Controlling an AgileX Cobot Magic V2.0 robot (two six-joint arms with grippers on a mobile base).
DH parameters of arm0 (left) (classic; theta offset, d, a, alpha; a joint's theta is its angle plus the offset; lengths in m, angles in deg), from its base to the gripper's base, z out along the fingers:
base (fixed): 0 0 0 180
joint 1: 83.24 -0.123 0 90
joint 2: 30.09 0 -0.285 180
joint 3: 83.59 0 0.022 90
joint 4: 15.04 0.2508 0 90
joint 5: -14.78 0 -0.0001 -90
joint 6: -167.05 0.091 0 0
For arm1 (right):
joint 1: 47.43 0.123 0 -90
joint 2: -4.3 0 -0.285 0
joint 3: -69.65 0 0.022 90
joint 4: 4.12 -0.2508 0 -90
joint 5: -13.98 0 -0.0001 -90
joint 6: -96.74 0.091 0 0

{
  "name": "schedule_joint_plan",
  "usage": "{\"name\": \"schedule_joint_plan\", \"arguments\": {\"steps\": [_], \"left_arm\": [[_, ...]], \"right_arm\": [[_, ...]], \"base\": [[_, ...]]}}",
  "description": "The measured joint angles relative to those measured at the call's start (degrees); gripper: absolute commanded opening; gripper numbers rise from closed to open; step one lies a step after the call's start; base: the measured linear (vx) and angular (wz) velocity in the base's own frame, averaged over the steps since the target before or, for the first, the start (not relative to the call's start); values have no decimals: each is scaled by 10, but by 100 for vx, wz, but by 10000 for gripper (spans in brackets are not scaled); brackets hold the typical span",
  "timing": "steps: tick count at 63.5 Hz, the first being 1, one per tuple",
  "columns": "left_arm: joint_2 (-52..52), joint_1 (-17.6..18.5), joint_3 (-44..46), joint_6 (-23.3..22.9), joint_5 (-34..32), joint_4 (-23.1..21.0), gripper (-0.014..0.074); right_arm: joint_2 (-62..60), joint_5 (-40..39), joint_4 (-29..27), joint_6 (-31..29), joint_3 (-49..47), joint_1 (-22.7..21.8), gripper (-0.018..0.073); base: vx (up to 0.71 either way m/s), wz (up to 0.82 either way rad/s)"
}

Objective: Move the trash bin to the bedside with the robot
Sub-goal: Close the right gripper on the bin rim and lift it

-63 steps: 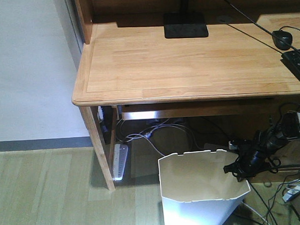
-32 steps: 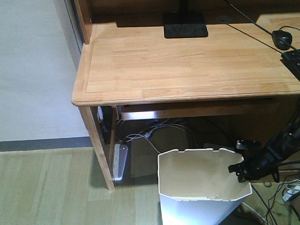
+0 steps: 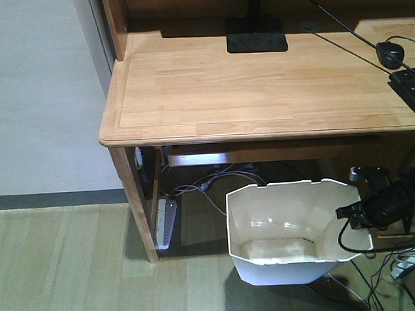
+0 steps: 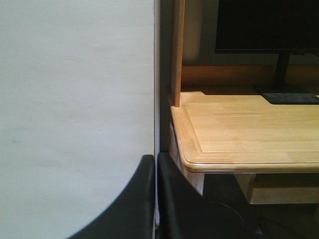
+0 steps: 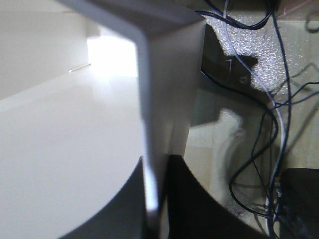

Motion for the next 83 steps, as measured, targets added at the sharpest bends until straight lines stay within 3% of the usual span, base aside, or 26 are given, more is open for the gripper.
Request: {"name": "schedule_joint_plan", "arguments": {"steps": [36, 52, 83], "left_arm": [[0, 0, 0, 0, 0, 0, -6], [0, 0, 0, 0, 0, 0, -6], [0, 0, 0, 0, 0, 0, -6]], "right_arm": [[-266, 17, -4, -20, 211, 2, -6], [-324, 19, -26, -27, 226, 2, -6], [-326, 12, -36, -27, 227, 2, -6]], "base": [[0, 0], [0, 0], [0, 0]]}}
